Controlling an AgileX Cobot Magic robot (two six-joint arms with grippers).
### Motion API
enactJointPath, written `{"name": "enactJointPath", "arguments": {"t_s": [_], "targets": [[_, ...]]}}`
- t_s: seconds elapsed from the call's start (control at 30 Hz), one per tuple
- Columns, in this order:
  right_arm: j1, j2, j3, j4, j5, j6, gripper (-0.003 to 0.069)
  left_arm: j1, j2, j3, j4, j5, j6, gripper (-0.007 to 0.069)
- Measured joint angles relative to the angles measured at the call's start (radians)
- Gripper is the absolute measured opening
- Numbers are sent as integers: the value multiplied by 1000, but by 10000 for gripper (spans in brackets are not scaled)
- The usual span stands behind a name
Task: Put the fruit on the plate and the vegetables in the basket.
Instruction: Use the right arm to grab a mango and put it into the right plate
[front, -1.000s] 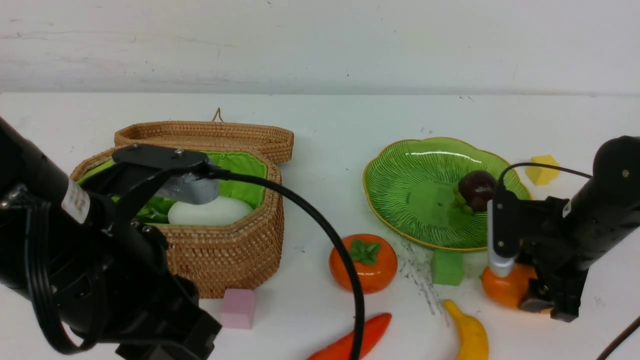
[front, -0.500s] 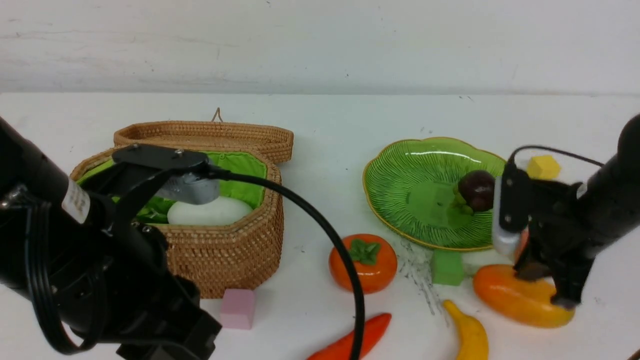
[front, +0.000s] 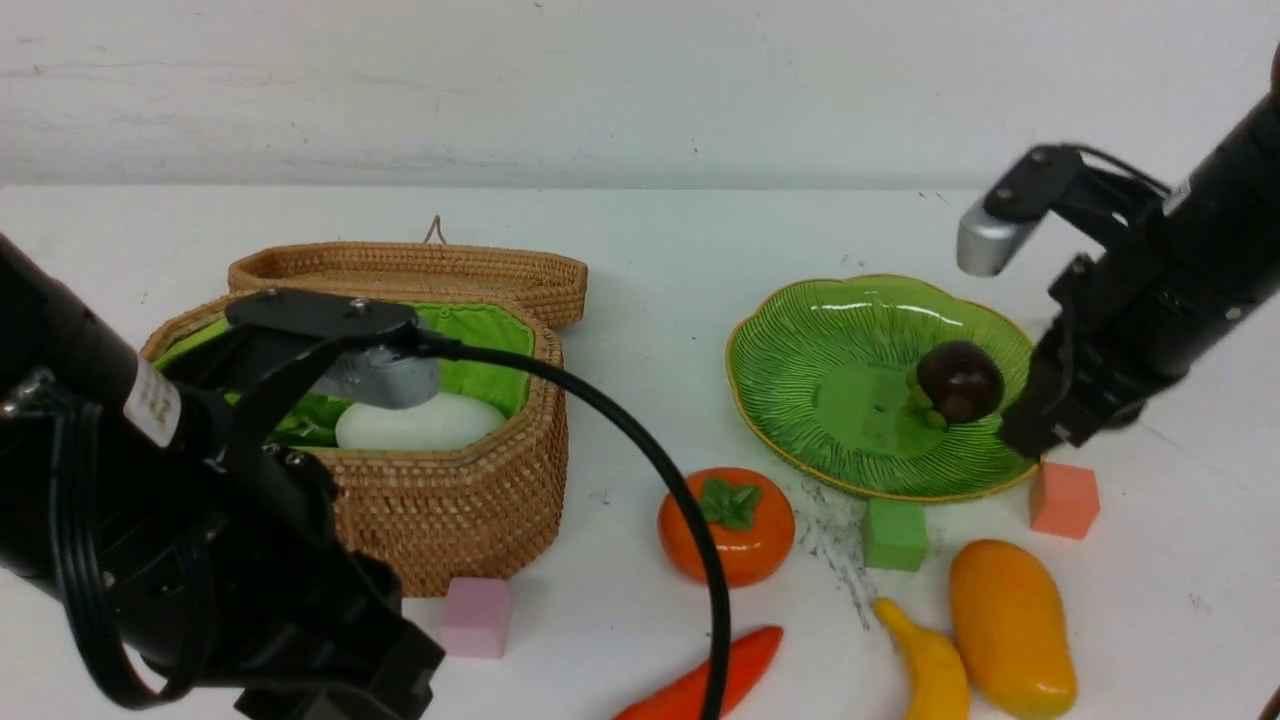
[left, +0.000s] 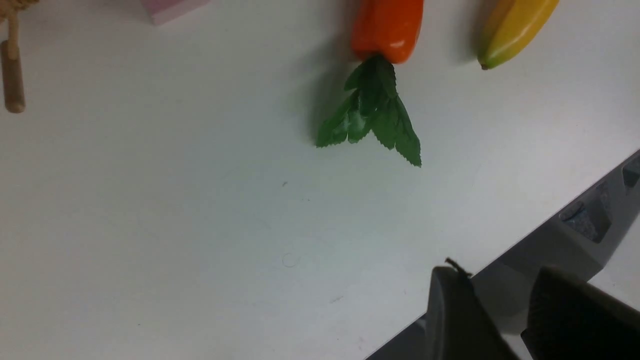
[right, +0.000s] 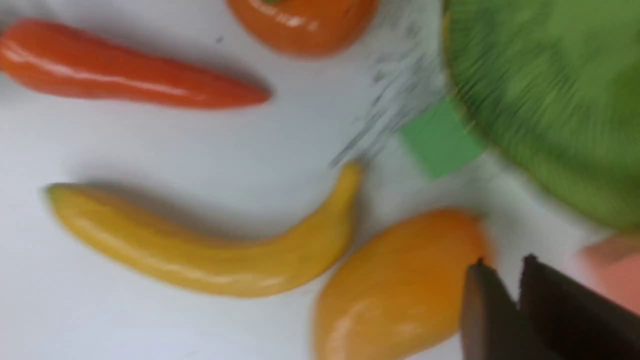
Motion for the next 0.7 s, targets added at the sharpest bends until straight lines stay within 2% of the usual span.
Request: {"name": "enactJointPath", "arguments": {"t_s": [0.13, 0.17, 0.2, 0.23, 0.27, 0.37, 0.47, 0.53, 0.7], "targets": [[1, -27, 81, 0, 14, 383, 501, 0, 0, 0, -2, 0, 0, 223], [1, -29, 84, -2, 14, 383, 501, 0, 0, 0, -2, 0, 0, 223], [1, -30, 104, -11, 15, 514, 594, 0, 0, 0, -2, 0, 0, 223], [1, -30, 114, -16, 15, 564, 620, 0, 0, 0, -1, 0, 0, 223], [1, -30, 143, -35, 4, 674, 657, 0, 0, 0, -1, 0, 0, 225], [1, -28, 227, -99, -64, 878, 673, 0, 0, 0, 0, 0, 0, 228], [1, -21, 295, -132, -131, 988, 671, 0, 0, 0, 0, 0, 0, 229], [1, 0, 379, -148, -244, 1103, 666, 0, 0, 0, -2, 0, 0, 232], [1, 74, 479, -149, -490, 1178, 629, 0, 0, 0, -11, 0, 0, 238]]}}
